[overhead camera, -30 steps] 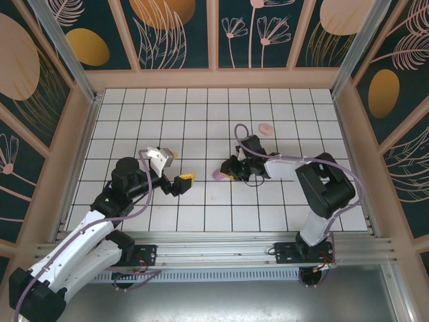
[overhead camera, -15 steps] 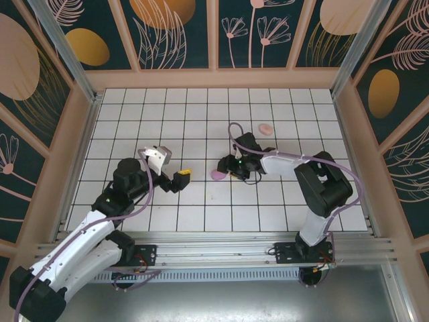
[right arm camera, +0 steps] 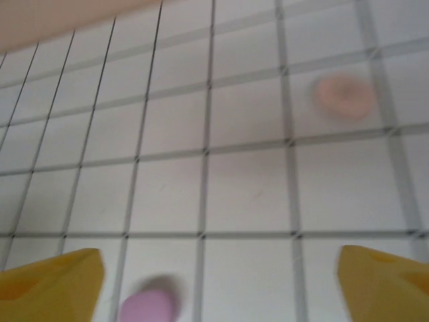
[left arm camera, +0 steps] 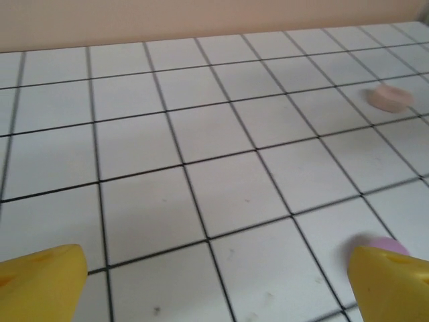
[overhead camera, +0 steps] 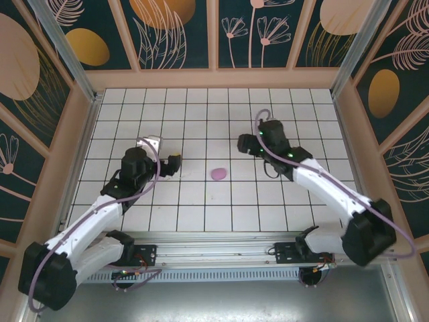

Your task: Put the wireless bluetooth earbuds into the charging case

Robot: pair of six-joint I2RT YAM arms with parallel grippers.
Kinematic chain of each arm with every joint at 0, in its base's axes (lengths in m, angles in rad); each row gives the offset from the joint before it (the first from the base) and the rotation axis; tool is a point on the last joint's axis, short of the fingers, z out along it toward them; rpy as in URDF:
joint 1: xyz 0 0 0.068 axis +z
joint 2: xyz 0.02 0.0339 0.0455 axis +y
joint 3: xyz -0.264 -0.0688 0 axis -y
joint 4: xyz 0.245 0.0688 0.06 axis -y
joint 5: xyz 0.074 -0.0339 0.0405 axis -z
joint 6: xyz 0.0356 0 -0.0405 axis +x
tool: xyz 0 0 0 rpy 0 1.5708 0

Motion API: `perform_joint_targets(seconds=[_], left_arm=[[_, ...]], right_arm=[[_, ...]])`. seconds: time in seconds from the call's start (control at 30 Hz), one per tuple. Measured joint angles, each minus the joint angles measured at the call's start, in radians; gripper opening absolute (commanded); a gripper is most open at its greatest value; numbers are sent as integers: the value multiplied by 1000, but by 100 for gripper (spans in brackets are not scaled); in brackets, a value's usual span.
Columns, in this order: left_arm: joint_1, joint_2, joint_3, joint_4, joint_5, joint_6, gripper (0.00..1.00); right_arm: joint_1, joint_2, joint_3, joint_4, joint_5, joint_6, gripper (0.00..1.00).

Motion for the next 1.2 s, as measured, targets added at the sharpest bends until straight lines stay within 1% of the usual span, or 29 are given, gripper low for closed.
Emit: perform_joint_targets(seconds=[0.03,0.1,0.2,0.27,0.37,0.47,0.57,0.67,0.87,0.97,1.1,1.2], left_arm=[[15,17,0,19,1,12,99],[47,45,0,63,25,44,99],[73,64,-6,137,34,99,99],[84,64,-30,206,13,122,99],[138,69,-95,308,-32,132,99],[202,92,-174,406,-90,127,99],[237,122,-262,515,-148,106,98],[252,169,-313,605,-202,82,99],[258,260,-347,816,-278,72,98],[262,315,-349,931,-289,81,99],[263,410,-349,1047,-287,101,98],[276,438,-349,1069,-278,102,99]], right_arm=[[-31,-41,-39,29,32,-13,99],[-125,-129,-159,128,88,-60,99],[-260,-222,-351,296,121,-116,99],[-324,-256,-463,410,119,-146,99],[-402,-249,-582,558,92,-185,99],[-455,-178,-619,702,45,-211,99],[-467,-96,-652,862,11,-249,99],[-467,-20,-697,1009,-2,-283,99],[-475,85,-771,1250,0,-323,99],[-483,145,-772,1361,-1,-339,99],[-497,242,-753,1441,-8,-348,99],[-507,313,-725,1463,-29,-348,99]])
